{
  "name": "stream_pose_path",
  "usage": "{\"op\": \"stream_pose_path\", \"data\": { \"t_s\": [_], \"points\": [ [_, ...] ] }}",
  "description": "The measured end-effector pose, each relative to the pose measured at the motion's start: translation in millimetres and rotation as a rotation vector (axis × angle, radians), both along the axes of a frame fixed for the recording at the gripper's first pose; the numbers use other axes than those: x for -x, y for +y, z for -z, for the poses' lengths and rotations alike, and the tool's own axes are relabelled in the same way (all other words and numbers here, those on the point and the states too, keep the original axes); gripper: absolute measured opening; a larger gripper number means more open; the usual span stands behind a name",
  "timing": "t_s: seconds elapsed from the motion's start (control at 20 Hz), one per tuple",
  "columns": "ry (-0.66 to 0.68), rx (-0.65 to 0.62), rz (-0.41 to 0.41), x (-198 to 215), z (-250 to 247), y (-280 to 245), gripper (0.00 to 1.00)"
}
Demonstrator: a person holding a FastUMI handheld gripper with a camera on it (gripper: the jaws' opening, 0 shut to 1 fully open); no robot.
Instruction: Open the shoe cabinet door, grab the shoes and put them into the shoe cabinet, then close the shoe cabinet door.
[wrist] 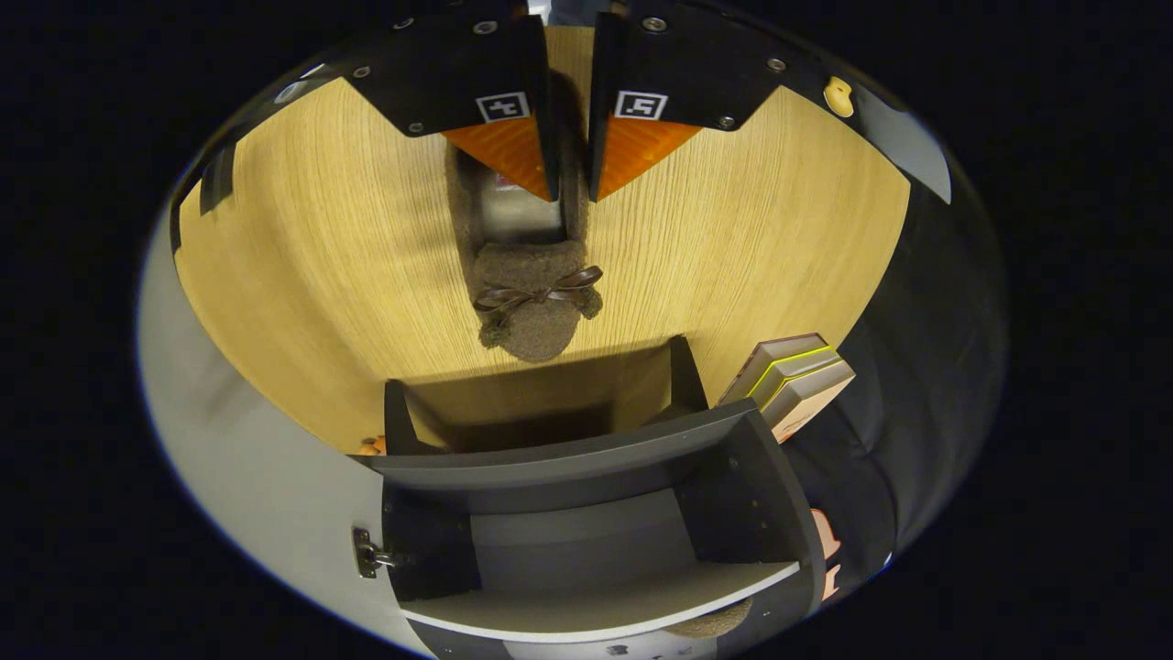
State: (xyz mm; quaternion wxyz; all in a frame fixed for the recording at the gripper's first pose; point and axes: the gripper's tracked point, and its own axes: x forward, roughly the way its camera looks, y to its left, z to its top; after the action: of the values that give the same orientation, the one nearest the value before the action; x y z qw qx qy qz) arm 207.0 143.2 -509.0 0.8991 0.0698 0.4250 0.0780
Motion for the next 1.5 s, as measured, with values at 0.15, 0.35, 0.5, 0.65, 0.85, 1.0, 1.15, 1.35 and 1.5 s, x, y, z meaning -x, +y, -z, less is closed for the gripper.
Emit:
{"op": "stream_pose_path", "data": {
  "t_s": [0.15, 0.35, 0.5, 0.65, 0.85, 1.0, 1.15, 1.35, 1.5],
  "points": [
    [-0.005, 0.008, -0.007, -16, 9, 6, 0.20],
    [-0.022, 0.010, 0.013, -43, 18, 9, 0.20],
    [-0.027, 0.001, 0.043, -57, 25, 10, 0.16],
    [-0.044, 0.003, 0.037, -56, 22, 10, 0.08],
    [-0.054, 0.012, 0.045, -54, 19, 10, 0.06],
    [-0.076, 0.015, 0.050, -53, 6, 8, 0.06],
    [-0.114, 0.020, 0.052, -46, -20, -2, 0.06],
    [-0.180, 0.038, 0.048, -47, -49, -8, 0.06],
    [-0.214, 0.035, 0.046, -50, -68, -7, 0.06]
  ]
}}
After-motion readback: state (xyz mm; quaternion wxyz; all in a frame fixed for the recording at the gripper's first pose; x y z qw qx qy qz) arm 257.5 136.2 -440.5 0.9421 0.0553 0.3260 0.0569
